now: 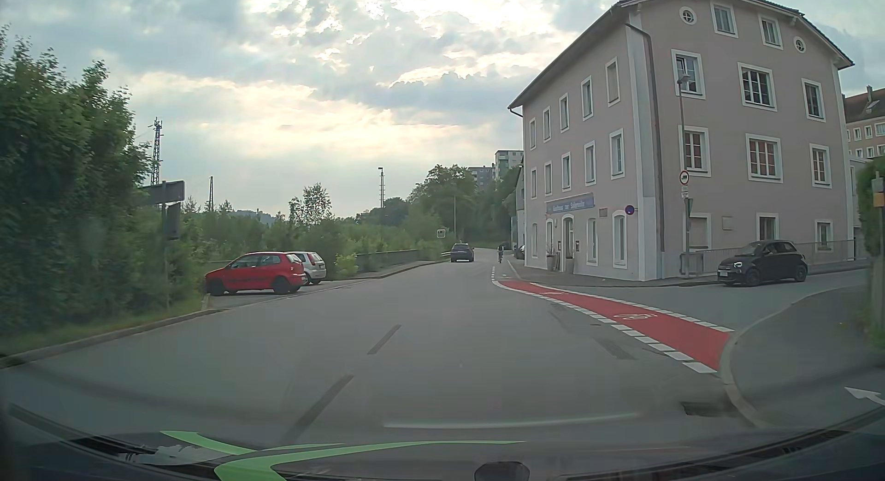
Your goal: Follow the waypoints while adhering to traffic rules and regulations
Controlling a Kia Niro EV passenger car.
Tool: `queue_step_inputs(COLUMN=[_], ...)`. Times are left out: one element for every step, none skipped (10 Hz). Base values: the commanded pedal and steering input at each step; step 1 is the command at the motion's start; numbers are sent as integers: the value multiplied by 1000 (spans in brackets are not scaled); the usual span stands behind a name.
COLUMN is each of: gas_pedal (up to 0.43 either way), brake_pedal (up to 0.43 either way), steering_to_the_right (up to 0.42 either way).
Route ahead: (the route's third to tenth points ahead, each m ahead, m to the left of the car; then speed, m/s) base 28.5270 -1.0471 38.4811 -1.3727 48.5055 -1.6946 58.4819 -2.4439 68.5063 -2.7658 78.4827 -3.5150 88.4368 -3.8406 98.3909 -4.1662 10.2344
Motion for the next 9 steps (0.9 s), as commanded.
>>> queue_step_inputs(gas_pedal=[28,28,28,28,28,28,28,28,28], brake_pedal=[0,0,0,0,0,0,0,0,0], steering_to_the_right=[12,12,11,11,11,11,10,11,11])
